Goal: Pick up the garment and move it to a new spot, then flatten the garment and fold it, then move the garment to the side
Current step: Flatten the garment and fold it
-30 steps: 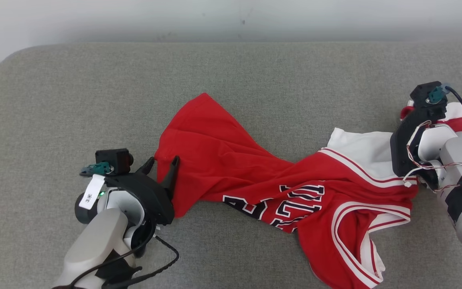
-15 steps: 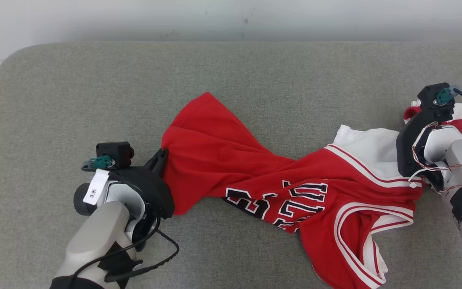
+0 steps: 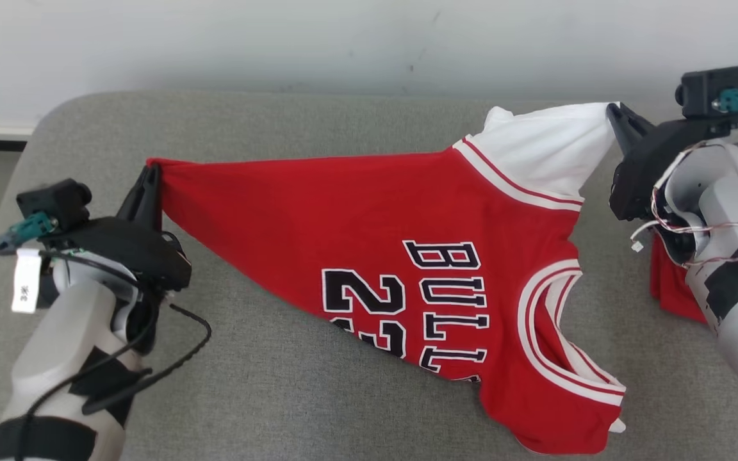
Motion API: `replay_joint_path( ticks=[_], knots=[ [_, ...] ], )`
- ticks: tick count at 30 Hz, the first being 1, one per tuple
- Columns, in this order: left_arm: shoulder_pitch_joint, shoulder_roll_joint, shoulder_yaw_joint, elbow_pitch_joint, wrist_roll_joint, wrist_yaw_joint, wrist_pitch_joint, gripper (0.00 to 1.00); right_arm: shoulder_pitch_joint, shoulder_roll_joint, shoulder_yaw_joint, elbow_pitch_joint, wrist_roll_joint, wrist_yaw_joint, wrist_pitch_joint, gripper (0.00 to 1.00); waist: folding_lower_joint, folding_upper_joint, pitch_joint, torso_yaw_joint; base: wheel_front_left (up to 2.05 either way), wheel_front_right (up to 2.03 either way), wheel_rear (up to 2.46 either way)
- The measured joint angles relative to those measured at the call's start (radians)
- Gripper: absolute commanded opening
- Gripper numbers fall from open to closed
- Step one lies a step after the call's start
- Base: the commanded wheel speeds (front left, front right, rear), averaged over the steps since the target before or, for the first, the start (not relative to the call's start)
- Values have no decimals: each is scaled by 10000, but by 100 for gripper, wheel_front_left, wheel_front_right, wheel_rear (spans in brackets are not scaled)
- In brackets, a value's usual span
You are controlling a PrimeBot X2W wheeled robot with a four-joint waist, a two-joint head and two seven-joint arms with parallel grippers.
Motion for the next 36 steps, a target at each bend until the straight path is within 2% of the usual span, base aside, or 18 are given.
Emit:
replay_joint_path(
  ticks=[5, 10, 16, 20, 24, 28, 31, 34, 35, 36],
  knots=[
    [1208, -82, -184, -412, 6, -2, -29, 0, 1090, -17, -94, -190, 311, 59, -888, 0, 0, 0, -466, 32, 0, 0, 0],
    [2894, 174, -414, -1085, -44, -2, -42, 0, 2779, 194, -130, -742, 771, 90, -1475, 0, -2, -1, -952, -110, 0, 0, 0],
    [4273, 518, -940, -2522, -715, -2, -40, 0, 4397, 309, 98, -1323, 1035, 92, -1522, 0, -3, -1, -1250, -747, 0, 0, 0],
    [4067, 1024, -1055, -3196, -1028, -2, 274, 0, 4282, 238, 303, -1781, 1049, 92, -1241, 0, -3, -1, -1213, -1288, 0, 0, 0],
    [2578, 1183, -1216, -3509, -1156, -2, 1089, 0, 3011, 418, 389, -1831, 1139, 92, -621, 0, -1, 0, -879, -1749, 0, 0, 0],
    [-30, 1423, -928, -3149, -1248, -4, 2146, 0, 842, 696, 205, -1503, 1294, 81, 159, 0, 0, 1, -349, -2029, 0, 0, 0],
    [-2053, 1609, -228, -2487, -1342, -2, 2637, 0, -1596, 759, -48, -1041, 1114, -506, 472, 0, 3, 2, 116, -2144, 0, 0, 0],
    [-3805, 1793, -40, -2370, -1177, 36, 2809, 0, -4111, 754, -631, -943, 905, -1218, 167, 0, 3, 2, 581, -2211, 0, 0, 0],
    [-4375, 1789, 92, -2483, -1129, 69, 2759, 0, -4772, 742, -811, -1070, 905, -1396, -67, 0, 3, 2, 734, -2222, 0, 0, 0],
    [-4943, 1712, 284, -2637, -1156, 125, 2625, 0, -5313, 704, -905, -1204, 903, -1421, -265, 0, 3, 2, 887, -2227, 0, 0, 0]
  ],
)
